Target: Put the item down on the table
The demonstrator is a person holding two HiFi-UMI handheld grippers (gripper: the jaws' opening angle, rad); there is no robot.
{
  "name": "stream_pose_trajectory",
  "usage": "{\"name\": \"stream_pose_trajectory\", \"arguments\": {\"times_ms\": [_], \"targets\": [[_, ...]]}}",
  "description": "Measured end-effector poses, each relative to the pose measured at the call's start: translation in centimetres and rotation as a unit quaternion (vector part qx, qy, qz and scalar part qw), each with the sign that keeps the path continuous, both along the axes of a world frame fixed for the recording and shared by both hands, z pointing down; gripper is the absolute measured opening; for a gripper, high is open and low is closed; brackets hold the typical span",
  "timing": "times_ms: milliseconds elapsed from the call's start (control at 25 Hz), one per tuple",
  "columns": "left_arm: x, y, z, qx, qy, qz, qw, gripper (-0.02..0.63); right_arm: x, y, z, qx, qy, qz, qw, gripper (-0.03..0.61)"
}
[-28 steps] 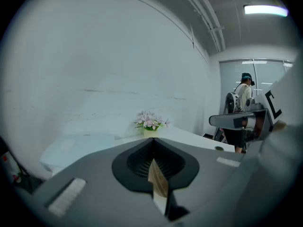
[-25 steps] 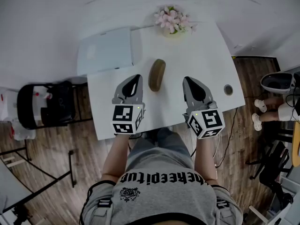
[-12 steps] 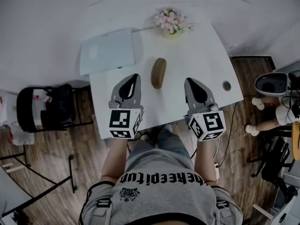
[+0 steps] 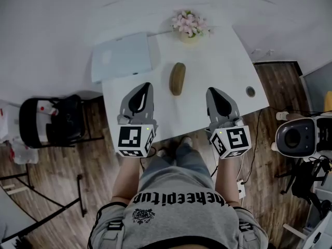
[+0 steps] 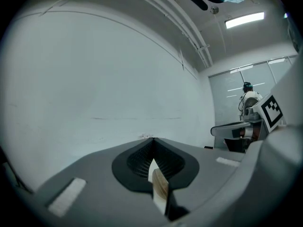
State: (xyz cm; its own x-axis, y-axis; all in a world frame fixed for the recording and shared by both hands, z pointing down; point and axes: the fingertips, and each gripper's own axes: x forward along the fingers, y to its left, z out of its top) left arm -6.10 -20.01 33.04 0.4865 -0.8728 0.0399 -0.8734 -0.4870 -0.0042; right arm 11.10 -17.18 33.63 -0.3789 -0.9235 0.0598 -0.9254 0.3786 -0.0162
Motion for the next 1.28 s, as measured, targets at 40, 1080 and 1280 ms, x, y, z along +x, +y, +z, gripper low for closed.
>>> {"name": "stream_pose_trajectory", "arguments": {"times_ms": [40, 1080, 1280], "targets": [[-0.1, 0.2, -0.1, 0.002, 0.0, 0.0, 1.0, 0.014, 0.0, 0.2, -0.1, 0.001, 0.0, 0.002, 1.0, 0.002], [-1.2, 3.3, -2.3, 0.04, 0.019, 0.026, 0.9987, 0.015, -0.6, 5.0, -2.4, 0.044, 0.008, 0.042, 0.998, 0.002], [-1.4, 3.4, -2.3, 0.038, 0.028, 0.029, 0.9984, 0.015, -0.9, 5.3, -2.6, 0.05, 0.009, 0.041, 0.998, 0.002]]}}
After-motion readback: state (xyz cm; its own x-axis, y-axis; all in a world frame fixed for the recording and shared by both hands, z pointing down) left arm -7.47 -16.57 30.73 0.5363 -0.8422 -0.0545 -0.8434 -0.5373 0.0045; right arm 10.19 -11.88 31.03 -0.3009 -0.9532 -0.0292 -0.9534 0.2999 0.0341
